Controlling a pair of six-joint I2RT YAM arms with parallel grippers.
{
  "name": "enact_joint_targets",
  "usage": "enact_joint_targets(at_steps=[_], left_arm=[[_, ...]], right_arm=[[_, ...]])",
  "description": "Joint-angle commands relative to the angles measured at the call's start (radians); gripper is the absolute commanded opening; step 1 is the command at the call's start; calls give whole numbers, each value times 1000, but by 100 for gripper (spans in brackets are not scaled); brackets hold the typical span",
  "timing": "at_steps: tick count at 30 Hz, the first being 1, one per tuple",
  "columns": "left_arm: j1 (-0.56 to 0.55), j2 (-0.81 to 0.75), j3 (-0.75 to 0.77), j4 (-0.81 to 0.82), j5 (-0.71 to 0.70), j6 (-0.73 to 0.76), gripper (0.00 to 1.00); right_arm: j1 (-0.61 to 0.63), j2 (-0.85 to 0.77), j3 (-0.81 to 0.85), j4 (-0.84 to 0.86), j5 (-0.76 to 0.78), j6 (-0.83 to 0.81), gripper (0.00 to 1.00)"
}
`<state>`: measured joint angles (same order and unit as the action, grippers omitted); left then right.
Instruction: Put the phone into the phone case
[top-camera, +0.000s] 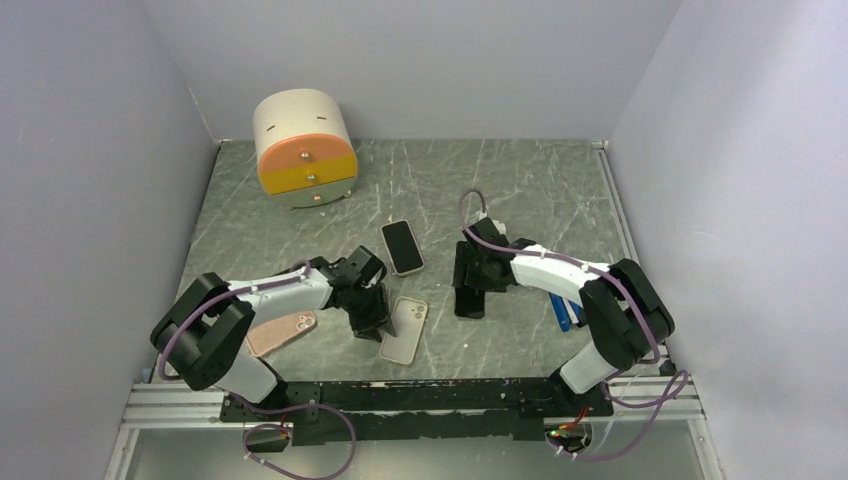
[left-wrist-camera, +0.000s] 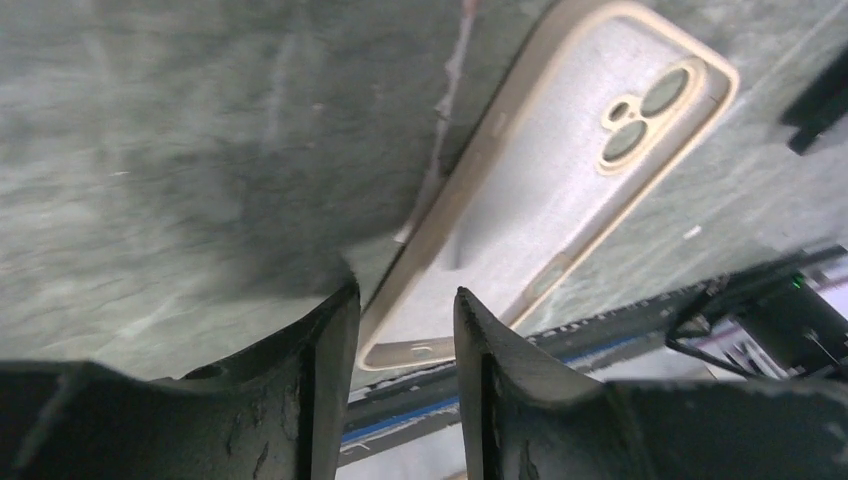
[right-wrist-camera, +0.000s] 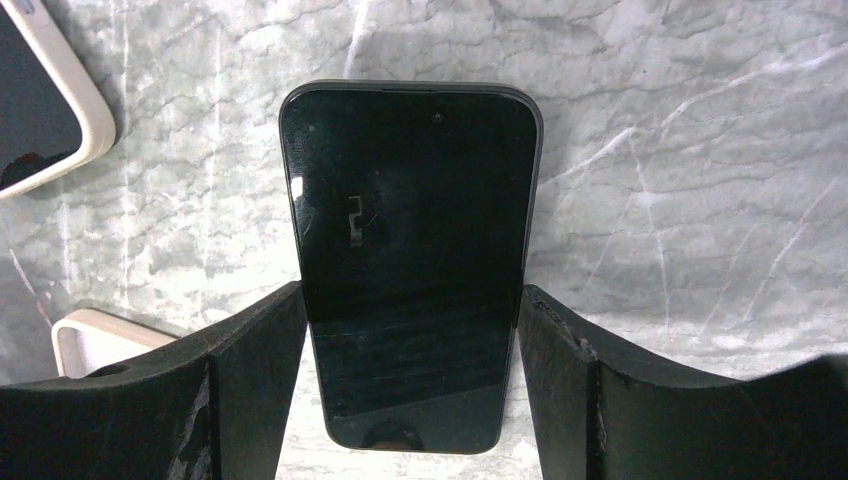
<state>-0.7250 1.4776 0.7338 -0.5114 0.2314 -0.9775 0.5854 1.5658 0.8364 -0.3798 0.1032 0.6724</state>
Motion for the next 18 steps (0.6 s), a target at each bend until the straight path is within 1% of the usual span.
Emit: enact_joint_targets(at_steps=[1,3,8,14,18], left_arm=[[0,28,-52,200,151,-67,44],[0,51,-62,251,184,-80,43],[-1,91,-34,302,228,-97,40],[-6,81,-7,341,184,-137,42],[-6,36,8,271,108,-99,45]], right_arm=[[19,-1,-66,9,-84,26,54],[23,6,-72,18,-97,29,54],[51,-13,-69,2,-84,40,53],[55,-69,-85,9,-89,44,53],[69,-108,-97,25,-131,42,53]])
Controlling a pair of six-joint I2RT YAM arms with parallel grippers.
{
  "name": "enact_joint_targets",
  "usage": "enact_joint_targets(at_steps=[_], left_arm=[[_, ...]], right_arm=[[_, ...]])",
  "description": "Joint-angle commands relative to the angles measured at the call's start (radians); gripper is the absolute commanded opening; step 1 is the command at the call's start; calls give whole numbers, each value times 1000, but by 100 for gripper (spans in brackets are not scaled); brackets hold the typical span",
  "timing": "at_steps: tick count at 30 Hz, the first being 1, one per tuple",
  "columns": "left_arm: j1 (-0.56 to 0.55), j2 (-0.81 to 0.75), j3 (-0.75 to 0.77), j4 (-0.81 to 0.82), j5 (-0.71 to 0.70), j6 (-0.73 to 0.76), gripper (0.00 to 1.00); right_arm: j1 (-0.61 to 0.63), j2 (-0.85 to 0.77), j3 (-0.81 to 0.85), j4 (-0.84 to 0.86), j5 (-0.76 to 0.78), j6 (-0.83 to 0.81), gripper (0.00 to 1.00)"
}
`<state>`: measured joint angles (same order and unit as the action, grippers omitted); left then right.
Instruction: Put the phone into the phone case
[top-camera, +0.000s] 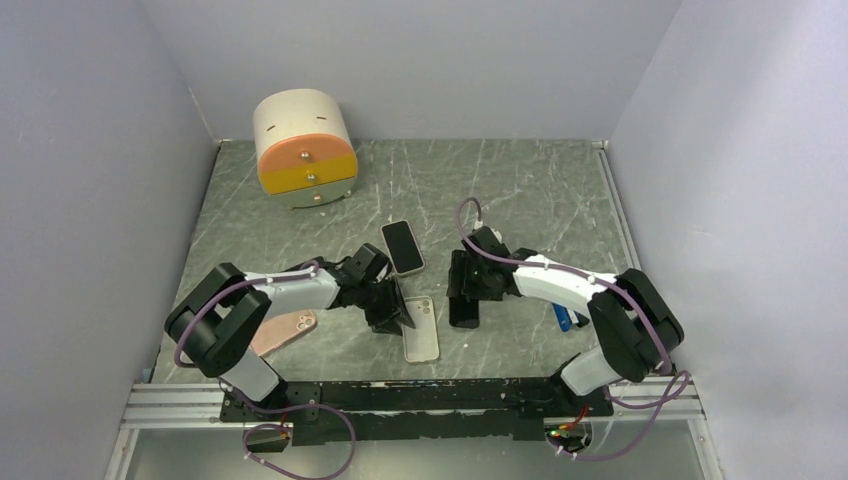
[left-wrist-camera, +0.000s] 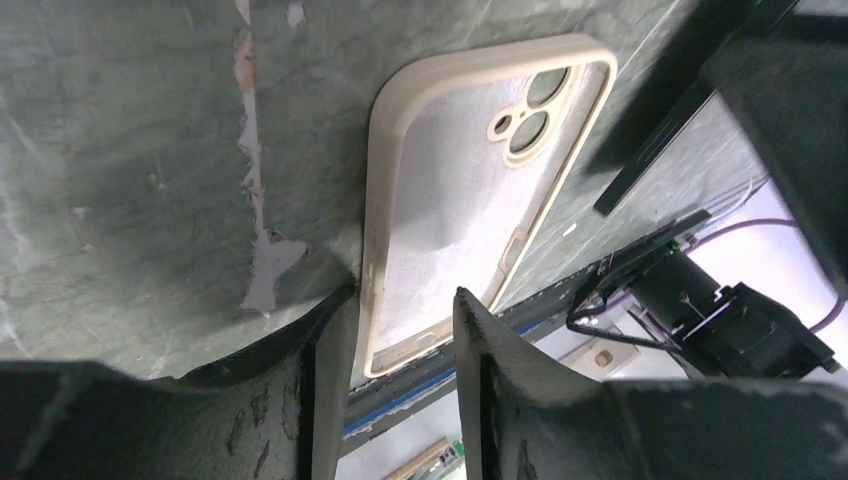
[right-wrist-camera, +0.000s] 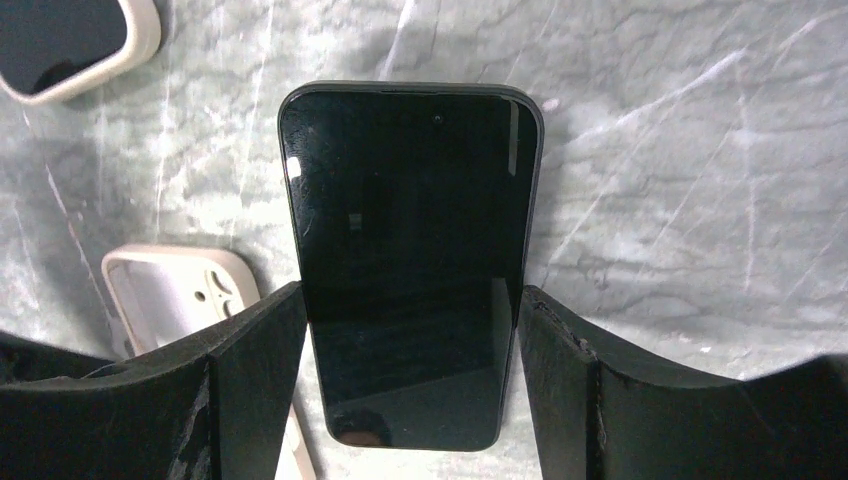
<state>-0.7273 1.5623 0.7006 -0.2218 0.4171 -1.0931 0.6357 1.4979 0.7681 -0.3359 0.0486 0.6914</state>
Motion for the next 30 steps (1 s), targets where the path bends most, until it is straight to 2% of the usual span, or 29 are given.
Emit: enact_joint_targets(at_steps=[1,5,8,15,20,26,28,30], left_arm=[[-3,-67,43,-42,-105,29,46],[8,-128,69,-147,-209,76,49],[26,-153,70,-174,-214,90,50],[54,-138,17,-65,-88,119,49],[65,-182,31,-125,-133,139,50],[229,-277,-63,-7,105,126,53],[249,-314,-63,-29,97,164,54],[259,-336,-15,-115,55,215,59]], right_arm=[[28,-49,-28,-19,-76,26,53],[56,-60,-13,-31,-76,40,52],[84,-53,8,-45,-75,54,52],[147,-56,61,-68,-52,83,52],[189,-68,92,-75,-54,115,52],[236,-57,147,-83,-52,164,52],[254,-54,155,-65,-51,193,52],[278,-41,164,-55,-32,217,51]])
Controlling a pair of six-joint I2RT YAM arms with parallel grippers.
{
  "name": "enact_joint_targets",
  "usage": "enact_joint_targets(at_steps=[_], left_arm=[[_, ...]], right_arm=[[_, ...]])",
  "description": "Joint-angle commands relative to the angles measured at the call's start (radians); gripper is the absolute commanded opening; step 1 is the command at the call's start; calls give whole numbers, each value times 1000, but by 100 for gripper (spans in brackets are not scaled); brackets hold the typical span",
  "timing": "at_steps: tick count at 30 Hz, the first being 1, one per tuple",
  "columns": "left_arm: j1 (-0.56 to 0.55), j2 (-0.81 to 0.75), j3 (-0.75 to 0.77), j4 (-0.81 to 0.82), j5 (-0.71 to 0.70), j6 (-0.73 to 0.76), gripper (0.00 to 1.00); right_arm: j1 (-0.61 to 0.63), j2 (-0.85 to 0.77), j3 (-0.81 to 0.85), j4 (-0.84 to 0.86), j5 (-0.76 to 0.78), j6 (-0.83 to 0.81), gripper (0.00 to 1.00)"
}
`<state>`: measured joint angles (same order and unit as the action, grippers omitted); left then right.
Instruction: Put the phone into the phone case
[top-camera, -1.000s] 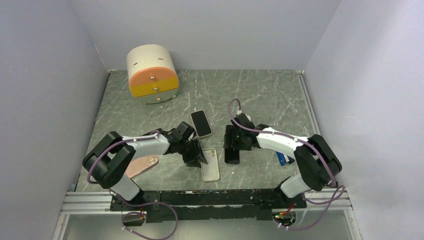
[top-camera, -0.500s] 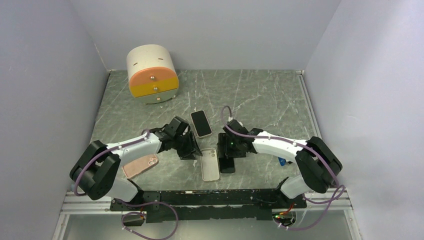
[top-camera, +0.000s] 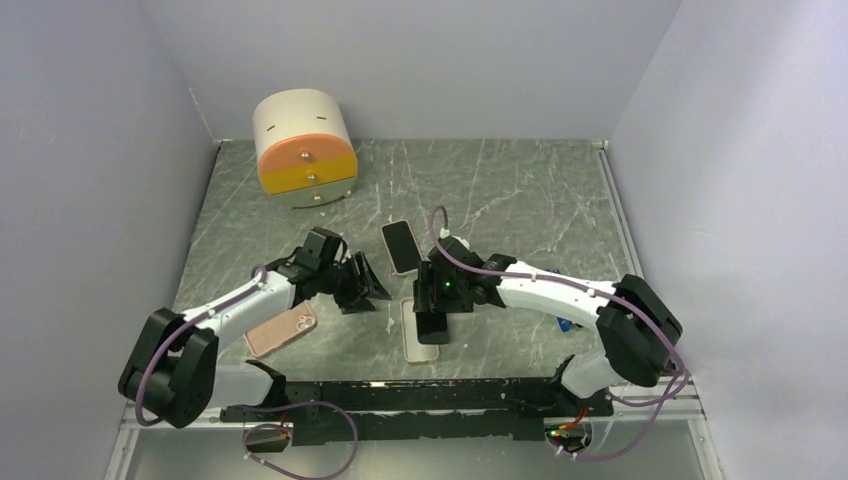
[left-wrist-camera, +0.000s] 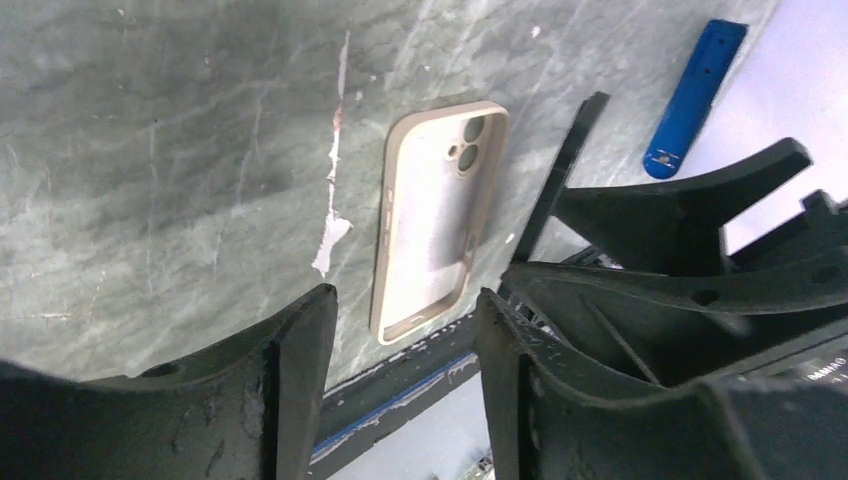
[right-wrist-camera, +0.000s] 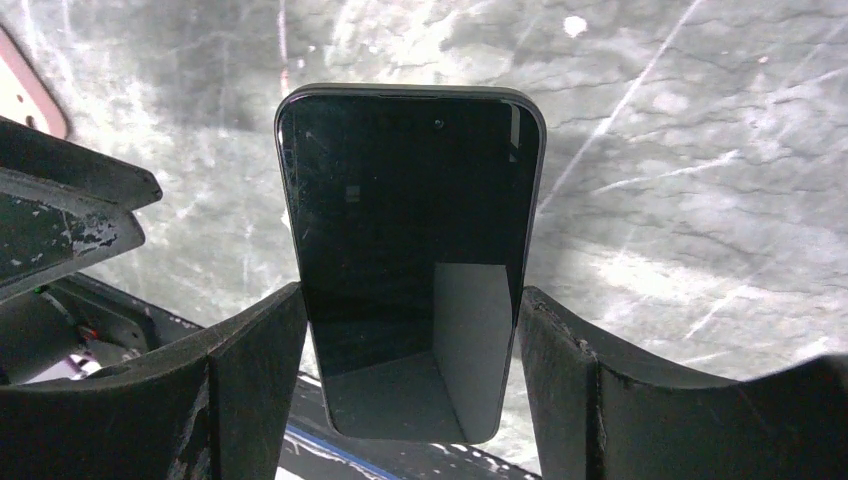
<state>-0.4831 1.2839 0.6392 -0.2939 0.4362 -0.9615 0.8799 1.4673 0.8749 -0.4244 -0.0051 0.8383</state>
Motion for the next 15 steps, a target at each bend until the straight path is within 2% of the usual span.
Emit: enact_joint_targets(at_steps=[1,4,8,15], left_arm=[[16,-61,71,-87,23,108,62],[22,-64,124,-184,-26,152,71],[26,-96,116,-205,-47,150,84],[70,-111,79,-230,-17,165,83]], right_arm=[[44,-3,62,33,37,80,51],[77,22,60,47,60,117,52],[116,63,86,49,75,137,52],[166,123,122,5,178,139,52]])
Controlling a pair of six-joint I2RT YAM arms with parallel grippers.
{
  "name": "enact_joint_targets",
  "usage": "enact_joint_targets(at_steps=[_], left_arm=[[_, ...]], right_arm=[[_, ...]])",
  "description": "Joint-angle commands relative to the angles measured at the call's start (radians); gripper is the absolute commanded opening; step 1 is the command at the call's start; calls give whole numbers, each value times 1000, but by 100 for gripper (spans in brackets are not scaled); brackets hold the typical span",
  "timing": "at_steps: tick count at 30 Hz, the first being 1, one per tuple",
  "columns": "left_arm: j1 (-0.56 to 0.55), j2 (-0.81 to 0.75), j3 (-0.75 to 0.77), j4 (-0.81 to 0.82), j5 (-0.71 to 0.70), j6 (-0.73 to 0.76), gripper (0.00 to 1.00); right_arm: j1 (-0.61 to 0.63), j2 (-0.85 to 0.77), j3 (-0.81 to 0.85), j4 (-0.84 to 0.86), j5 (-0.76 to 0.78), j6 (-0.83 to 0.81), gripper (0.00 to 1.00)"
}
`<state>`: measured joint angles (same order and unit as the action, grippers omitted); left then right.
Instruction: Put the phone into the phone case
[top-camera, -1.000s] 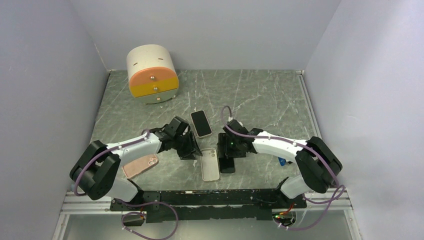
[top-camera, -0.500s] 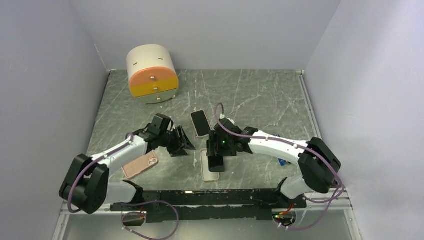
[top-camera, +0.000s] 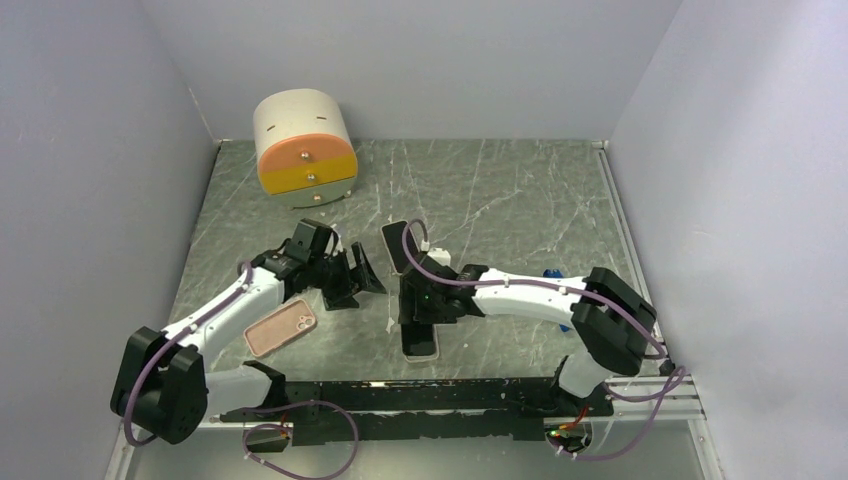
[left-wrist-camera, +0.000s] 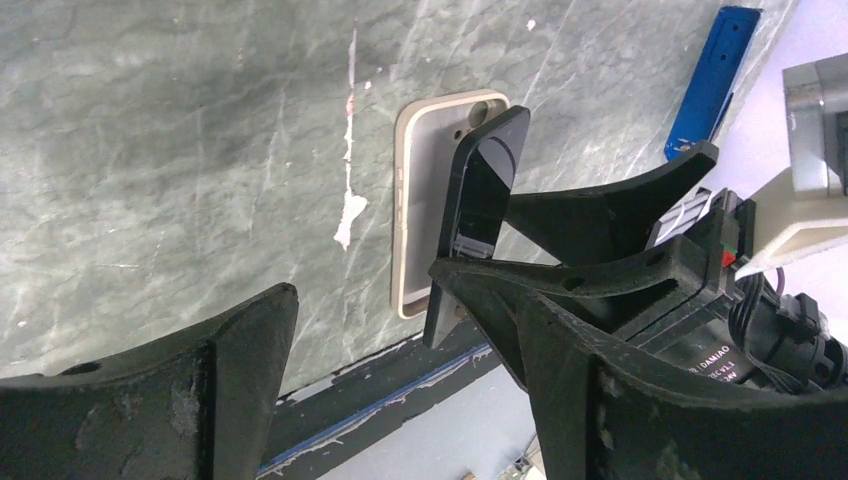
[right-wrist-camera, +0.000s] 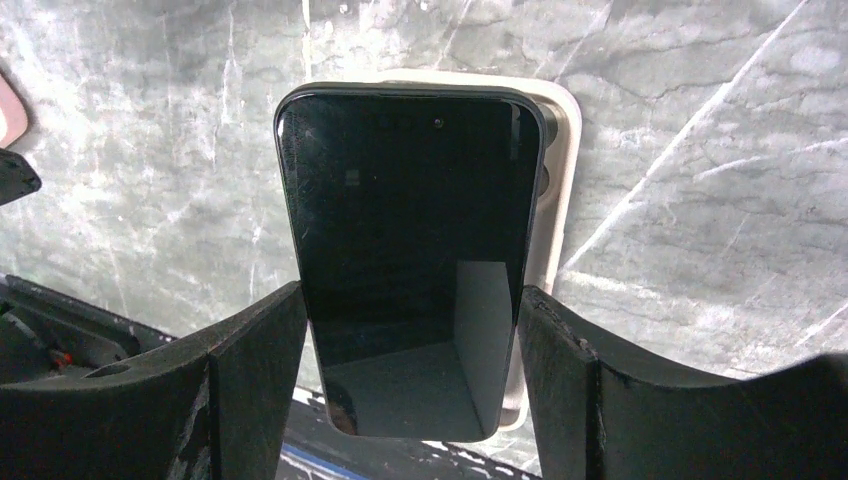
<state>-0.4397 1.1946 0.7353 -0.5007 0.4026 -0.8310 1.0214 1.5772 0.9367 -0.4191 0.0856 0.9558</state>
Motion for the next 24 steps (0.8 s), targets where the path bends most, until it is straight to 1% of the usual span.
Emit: enact_joint_targets(at_steps=[1,5,8,12,16,20,24], left_arm=[[34,-23,-31,-11,29,36,82],[57,-29,-82,41,79,18,81],[59,-29,-94,53,77,8,81],[61,-4,-91,58,66,18,80],[62,3,-83,57,79,21,80],[63,-8,-85,41,61,37,81],[62,-27,-99,40,58,37,82]], right_arm=[[32,21,68,-15,106,23,52],[60,76,109,-86,174,21,52],[87,108,145,-146,235,27,52],[110,162,248,-273,307,41,53],[122,158,251,-279,321,45,53],[123,175,270,-330,344,77,54],[123,176,257,-313,338,98,54]])
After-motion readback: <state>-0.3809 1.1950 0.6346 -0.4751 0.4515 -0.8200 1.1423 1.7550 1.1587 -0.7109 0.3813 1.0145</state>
